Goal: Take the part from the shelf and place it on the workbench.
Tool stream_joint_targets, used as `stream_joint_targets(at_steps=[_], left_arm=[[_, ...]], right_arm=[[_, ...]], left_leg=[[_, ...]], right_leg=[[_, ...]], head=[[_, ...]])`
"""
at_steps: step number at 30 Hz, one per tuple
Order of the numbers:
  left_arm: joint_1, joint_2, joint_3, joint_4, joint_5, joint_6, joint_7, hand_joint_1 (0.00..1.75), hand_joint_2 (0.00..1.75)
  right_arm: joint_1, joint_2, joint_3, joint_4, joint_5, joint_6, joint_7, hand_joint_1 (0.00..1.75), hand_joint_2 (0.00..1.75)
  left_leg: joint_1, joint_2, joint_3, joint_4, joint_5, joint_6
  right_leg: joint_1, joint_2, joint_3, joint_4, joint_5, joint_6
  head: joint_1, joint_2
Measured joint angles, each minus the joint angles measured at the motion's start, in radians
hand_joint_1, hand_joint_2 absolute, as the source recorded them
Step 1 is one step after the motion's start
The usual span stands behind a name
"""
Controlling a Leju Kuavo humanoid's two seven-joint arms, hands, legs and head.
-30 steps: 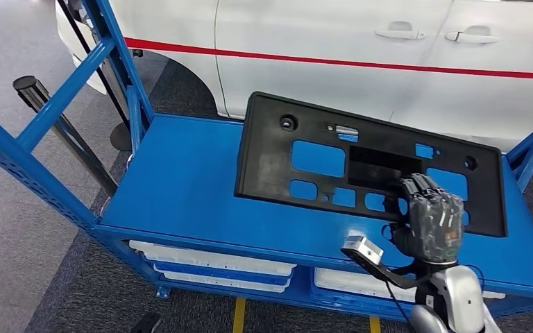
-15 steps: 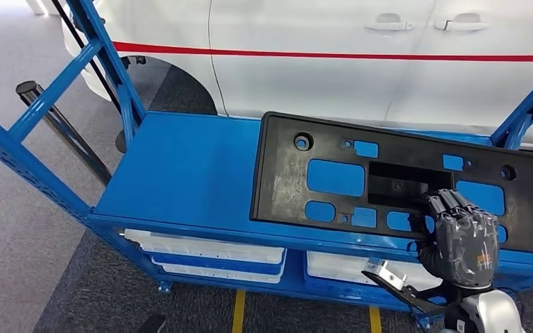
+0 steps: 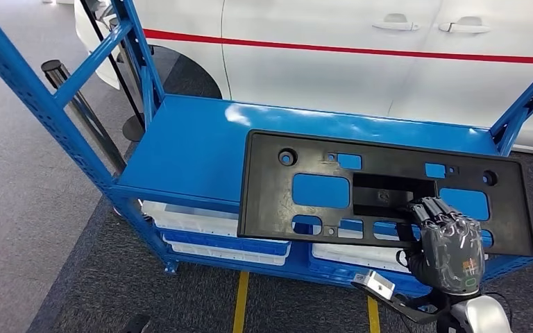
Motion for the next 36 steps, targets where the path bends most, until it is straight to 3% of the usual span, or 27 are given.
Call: stream_joint_targets(at_steps=[1,2,3,4,5,6,8,9,11,12,14,16,17,18,19,20,21,23,24,25,27,28,31,32,33,34,36], left_arm=[[0.002,0.0,0.001,0.0,-0.001,0.004,0.008,0.0,1.75],[0.004,0.0,0.001,0.0,-0.003,0.009,0.017,0.0,1.75],[0.006,-0.002,0.001,0.0,-0.006,0.013,0.024,0.0,1.75],[0.008,-0.006,0.001,0.0,-0.011,0.018,0.03,0.0,1.75],[0.009,-0.011,0.001,0.0,-0.017,0.024,0.035,0.0,1.75],[0.01,-0.017,0.001,0.0,-0.023,0.029,0.038,0.0,1.75],[0.012,-0.028,0.0,0.0,-0.031,0.037,0.039,0.0,1.75],[0.014,-0.032,0.0,0.0,-0.034,0.04,0.039,0.0,1.75],[0.018,-0.038,-0.001,0.0,-0.038,0.043,0.039,0.0,1.75],[0.02,-0.04,-0.001,0.0,-0.038,0.044,0.038,0.0,1.75],[0.022,-0.043,-0.002,0.0,-0.038,0.044,0.035,0.0,1.75],[0.024,-0.044,-0.002,0.0,-0.038,0.045,0.033,0.0,1.75],[0.024,-0.044,-0.002,0.0,-0.038,0.045,0.033,0.0,1.75],[0.023,-0.045,-0.002,0.0,-0.038,0.045,0.032,0.0,1.75],[0.024,-0.045,-0.002,0.0,-0.038,0.044,0.031,0.0,1.75],[0.024,-0.045,-0.002,-0.001,-0.037,0.044,0.031,0.0,1.75],[0.024,-0.045,-0.002,-0.003,-0.036,0.044,0.031,0.0,1.75],[0.024,-0.045,-0.002,-0.01,-0.035,0.044,0.032,0.0,1.75],[0.024,-0.045,-0.001,-0.014,-0.034,0.043,0.034,0.0,1.75],[0.025,-0.045,0.0,-0.017,-0.034,0.043,0.037,0.0,1.75],[0.028,-0.047,0.002,-0.021,-0.033,0.042,0.043,0.0,1.75],[0.03,-0.048,0.003,-0.023,-0.034,0.041,0.046,0.0,1.75],[0.033,-0.05,0.007,-0.03,-0.037,0.04,0.053,0.0,1.75],[0.033,-0.05,0.009,-0.032,-0.037,0.038,0.051,0.0,1.75],[0.034,-0.05,0.012,-0.035,-0.037,0.033,0.041,0.0,1.75],[0.033,-0.051,0.015,-0.037,-0.037,0.026,0.025,0.0,1.75],[0.027,-0.052,0.019,-0.042,-0.036,0.012,-0.012,0.0,1.75]], right_arm=[[0.014,-0.007,-0.001,0.0,-0.006,-0.001,0.004,1.75,1.75],[0.03,-0.016,-0.003,0.0,-0.013,-0.004,0.008,1.75,1.75],[0.052,-0.027,-0.008,-0.004,-0.02,-0.007,0.01,1.75,1.75],[0.078,-0.04,-0.016,-0.011,-0.028,-0.013,0.011,1.75,1.75],[0.109,-0.056,-0.031,-0.023,-0.038,-0.019,0.01,1.75,1.75],[0.143,-0.073,-0.052,-0.04,-0.048,-0.025,0.007,1.75,1.75],[0.213,-0.102,-0.109,-0.081,-0.061,-0.033,-0.005,1.75,1.75],[0.243,-0.113,-0.139,-0.1,-0.064,-0.035,-0.011,1.75,1.75],[0.288,-0.128,-0.187,-0.129,-0.064,-0.036,-0.021,1.75,1.75],[0.305,-0.134,-0.202,-0.141,-0.064,-0.036,-0.024,1.75,1.75],[0.328,-0.14,-0.222,-0.16,-0.061,-0.034,-0.027,1.75,1.75],[0.34,-0.142,-0.236,-0.174,-0.059,-0.031,-0.028,1.75,1.75],[0.343,-0.142,-0.242,-0.178,-0.058,-0.029,-0.029,1.75,1.75],[0.346,-0.142,-0.247,-0.181,-0.058,-0.027,-0.029,1.75,1.75],[0.347,-0.143,-0.253,-0.183,-0.058,-0.024,-0.029,1.75,1.75],[0.348,-0.144,-0.258,-0.185,-0.058,-0.021,-0.03,1.75,1.75],[0.349,-0.147,-0.264,-0.186,-0.058,-0.019,-0.03,1.75,1.75],[0.35,-0.154,-0.28,-0.191,-0.059,-0.015,-0.031,1.75,1.75],[0.351,-0.158,-0.29,-0.195,-0.06,-0.012,-0.031,1.75,1.75],[0.352,-0.164,-0.301,-0.2,-0.062,-0.009,-0.031,1.75,1.75],[0.36,-0.178,-0.325,-0.21,-0.065,-0.002,-0.033,1.75,1.75],[0.367,-0.187,-0.337,-0.215,-0.066,0.003,-0.033,1.75,1.75],[0.393,-0.217,-0.368,-0.227,-0.057,0.025,-0.031,1.75,1.75],[0.403,-0.227,-0.375,-0.229,-0.05,0.03,-0.029,1.75,1.75],[0.411,-0.235,-0.382,-0.231,-0.042,0.032,-0.028,1.75,1.75],[0.416,-0.242,-0.388,-0.233,-0.034,0.031,-0.026,1.75,1.75],[0.418,-0.258,-0.401,-0.245,-0.024,0.037,-0.021,1.75,1.75]], left_leg=[[0.0,0.0,-0.016,0.002,0.011,0.001],[0.0,0.0,-0.032,0.005,0.022,0.0],[0.0,0.0,-0.049,0.009,0.031,-0.002],[0.001,0.0,-0.066,0.015,0.04,-0.004],[0.001,-0.001,-0.081,0.022,0.046,-0.006],[0.001,-0.003,-0.095,0.03,0.051,-0.009],[-0.001,-0.007,-0.112,0.045,0.06,-0.019],[-0.001,-0.007,-0.116,0.047,0.066,-0.026],[-0.001,-0.007,-0.118,0.047,0.076,-0.039],[0.001,-0.007,-0.123,0.054,0.065,-0.046],[0.004,-0.007,-0.143,0.115,-0.013,-0.058],[0.006,-0.007,-0.17,0.234,-0.114,-0.068],[0.007,-0.007,-0.175,0.289,-0.137,-0.071],[0.007,-0.007,-0.169,0.321,-0.135,-0.072],[0.007,-0.007,-0.146,0.32,-0.113,-0.072],[0.008,-0.007,-0.108,0.287,-0.083,-0.07],[0.007,-0.007,-0.053,0.224,-0.064,-0.067],[0.003,-0.008,0.05,0.08,-0.073,-0.056],[0.0,-0.009,0.078,0.033,-0.085,-0.05],[-0.004,-0.01,0.085,0.012,-0.09,-0.043],[-0.004,-0.007,0.071,0.007,-0.071,-0.027],[-0.002,-0.004,0.061,0.005,-0.058,-0.017],[-0.002,0.003,0.014,0.004,-0.018,0.001],[-0.004,0.004,-0.004,0.007,-0.005,0.002],[-0.005,0.004,-0.023,0.011,0.007,0.002],[-0.006,0.004,-0.043,0.017,0.019,0.0],[-0.006,0.004,-0.084,0.034,0.038,-0.005]], right_leg=[[-0.001,0.0,-0.011,0.064,-0.041,0.004],[-0.003,0.0,-0.013,0.115,-0.057,0.008],[-0.004,0.0,-0.002,0.139,-0.049,0.011],[-0.005,0.0,0.025,0.13,-0.027,0.013],[-0.007,-0.001,0.071,0.088,-0.004,0.015],[-0.008,-0.001,0.127,0.02,0.001,0.014],[-0.004,0.001,0.212,-0.1,-0.018,0.005],[0.0,0.002,0.228,-0.131,-0.03,-0.002],[0.002,0.002,0.221,-0.14,-0.02,-0.019],[0.0,0.001,0.213,-0.142,-0.011,-0.029],[-0.005,-0.002,0.191,-0.146,0.012,-0.045],[-0.004,-0.002,0.162,-0.144,0.035,-0.051],[-0.003,-0.002,0.146,-0.142,0.047,-0.051],[-0.003,-0.003,0.129,-0.139,0.058,-0.049],[-0.003,-0.003,0.112,-0.135,0.07,-0.047],[-0.003,-0.003,0.096,-0.131,0.08,-0.044],[-0.003,-0.003,0.082,-0.126,0.09,-0.041],[-0.001,-0.004,0.063,-0.12,0.108,-0.03],[-0.001,-0.005,0.06,-0.12,0.118,-0.023],[-0.001,-0.006,0.058,-0.122,0.129,-0.017],[-0.004,-0.005,0.054,-0.125,0.134,-0.004],[-0.005,-0.004,0.046,-0.11,0.11,0.0],[-0.009,0.0,0.01,0.036,-0.04,0.008],[-0.009,0.0,0.004,0.094,-0.068,0.011],[-0.009,0.0,0.009,0.134,-0.07,0.013],[-0.009,0.0,0.027,0.144,-0.05,0.014],[-0.009,0.0,0.111,0.069,-0.002,0.01]], head=[[0.0,0.0],[0.0,0.0],[0.0,0.0],[0.0,0.0],[0.0,0.0],[0.0,0.0],[-0.002,0.0],[-0.003,0.0],[-0.004,0.0],[-0.004,0.0],[-0.004,0.0],[-0.004,0.0],[-0.004,0.0],[-0.004,0.0],[-0.004,0.0],[-0.004,0.0],[-0.004,0.0],[-0.004,0.0],[-0.004,0.0],[-0.004,0.0],[-0.004,0.0],[-0.004,0.0],[-0.004,0.0],[-0.004,0.0],[-0.004,0.0],[-0.004,0.0],[-0.004,0.0]])
